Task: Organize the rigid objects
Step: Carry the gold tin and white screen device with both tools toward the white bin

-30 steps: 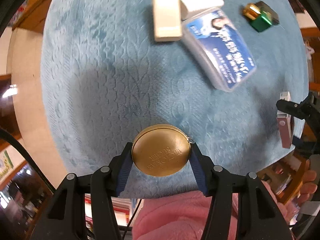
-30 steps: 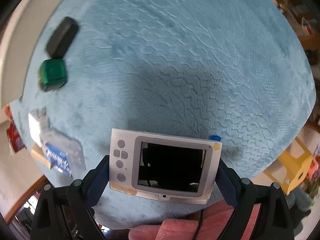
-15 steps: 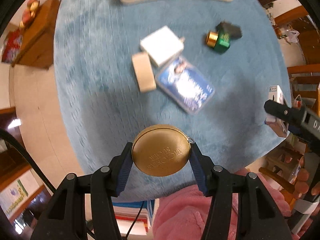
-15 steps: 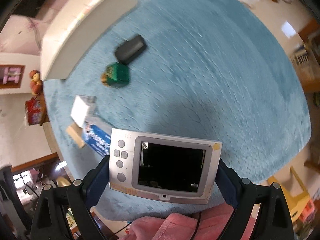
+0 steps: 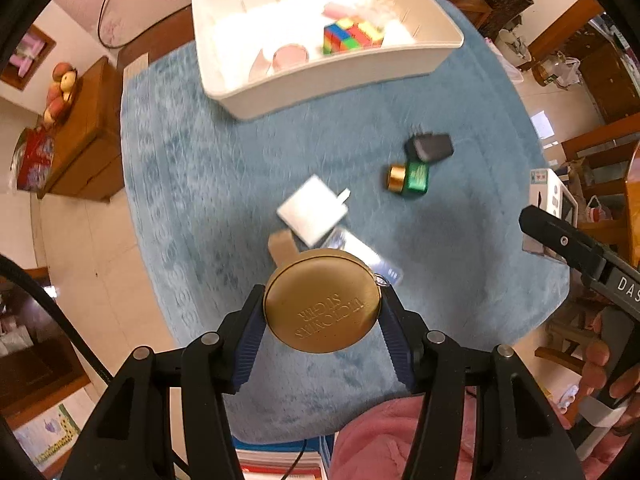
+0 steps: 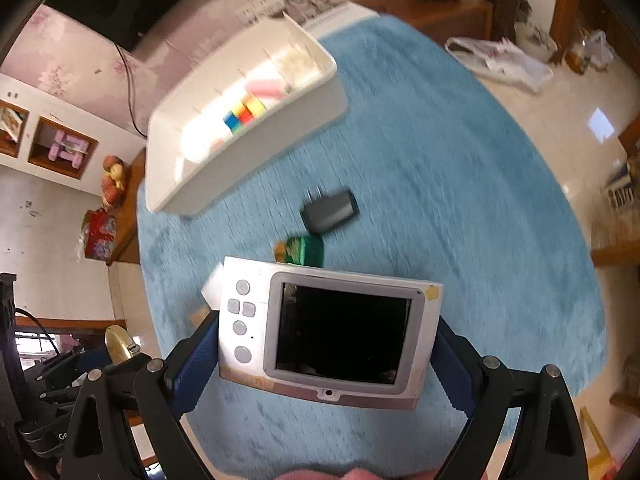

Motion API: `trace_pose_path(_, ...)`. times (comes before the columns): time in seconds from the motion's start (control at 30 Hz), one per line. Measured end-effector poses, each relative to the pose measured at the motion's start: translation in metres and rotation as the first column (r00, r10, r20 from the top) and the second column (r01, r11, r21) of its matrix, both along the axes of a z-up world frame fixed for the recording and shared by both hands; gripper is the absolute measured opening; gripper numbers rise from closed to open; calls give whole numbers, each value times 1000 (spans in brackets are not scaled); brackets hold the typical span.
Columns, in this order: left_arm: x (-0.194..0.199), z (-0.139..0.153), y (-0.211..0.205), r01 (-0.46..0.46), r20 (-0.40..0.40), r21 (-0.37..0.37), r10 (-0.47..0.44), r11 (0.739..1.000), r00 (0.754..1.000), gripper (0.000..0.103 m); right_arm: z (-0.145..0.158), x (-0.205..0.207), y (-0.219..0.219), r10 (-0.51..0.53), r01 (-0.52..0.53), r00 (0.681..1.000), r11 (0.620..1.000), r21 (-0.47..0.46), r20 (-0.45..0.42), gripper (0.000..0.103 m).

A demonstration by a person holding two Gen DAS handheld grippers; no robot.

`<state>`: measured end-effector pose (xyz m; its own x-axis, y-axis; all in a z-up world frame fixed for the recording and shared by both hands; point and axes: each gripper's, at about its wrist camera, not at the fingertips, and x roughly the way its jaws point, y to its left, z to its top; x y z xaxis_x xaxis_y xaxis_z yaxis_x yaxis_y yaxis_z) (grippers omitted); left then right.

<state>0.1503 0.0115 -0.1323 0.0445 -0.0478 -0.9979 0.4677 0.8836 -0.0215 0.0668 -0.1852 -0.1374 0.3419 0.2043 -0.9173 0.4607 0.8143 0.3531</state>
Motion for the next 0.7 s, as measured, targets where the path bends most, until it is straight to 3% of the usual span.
trace_pose_path(0.37,50,31,-27,-19,74,-45,22,999,997,59,17,53,-12,58,-38,978,994,-101,199,95)
trace_pose_path(0.7,102,24,-44,-98,118,-35,101,995,988,59,16,100,-26,133,-55,914,976,-209,384,91)
